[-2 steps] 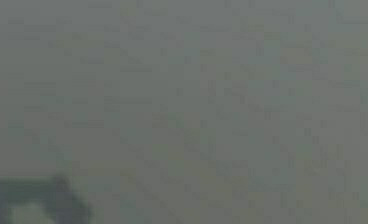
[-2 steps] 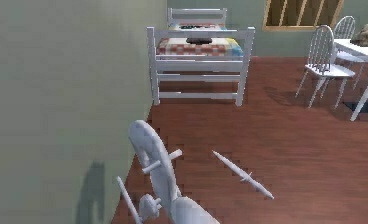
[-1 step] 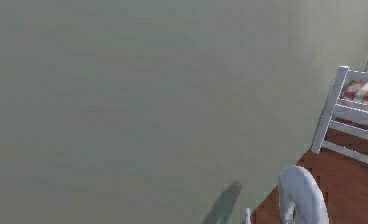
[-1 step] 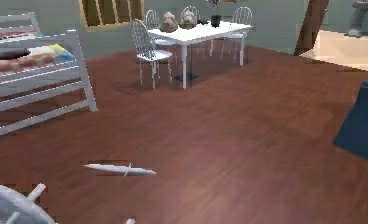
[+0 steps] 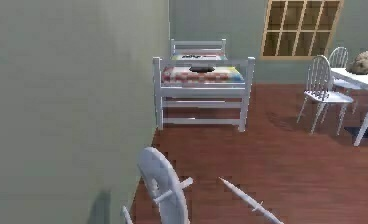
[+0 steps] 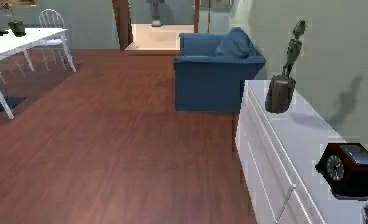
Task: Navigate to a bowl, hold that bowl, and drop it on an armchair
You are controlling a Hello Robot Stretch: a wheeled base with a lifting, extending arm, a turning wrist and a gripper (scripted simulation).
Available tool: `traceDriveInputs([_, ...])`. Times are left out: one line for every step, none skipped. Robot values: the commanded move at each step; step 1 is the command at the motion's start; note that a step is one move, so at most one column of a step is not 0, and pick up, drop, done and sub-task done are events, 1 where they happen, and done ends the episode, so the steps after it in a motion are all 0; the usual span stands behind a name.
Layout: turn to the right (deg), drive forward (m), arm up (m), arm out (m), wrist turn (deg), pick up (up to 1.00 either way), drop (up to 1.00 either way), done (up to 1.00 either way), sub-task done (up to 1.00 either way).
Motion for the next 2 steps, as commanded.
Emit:
traceDriveInputs([45.0,0.00,0.00,0.00,0.0,0.00,0.00,0.00,0.00])
traceDriveInputs([15.0,0.00,0.00,0.00,0.0,0.00,0.00,0.00,0.00])
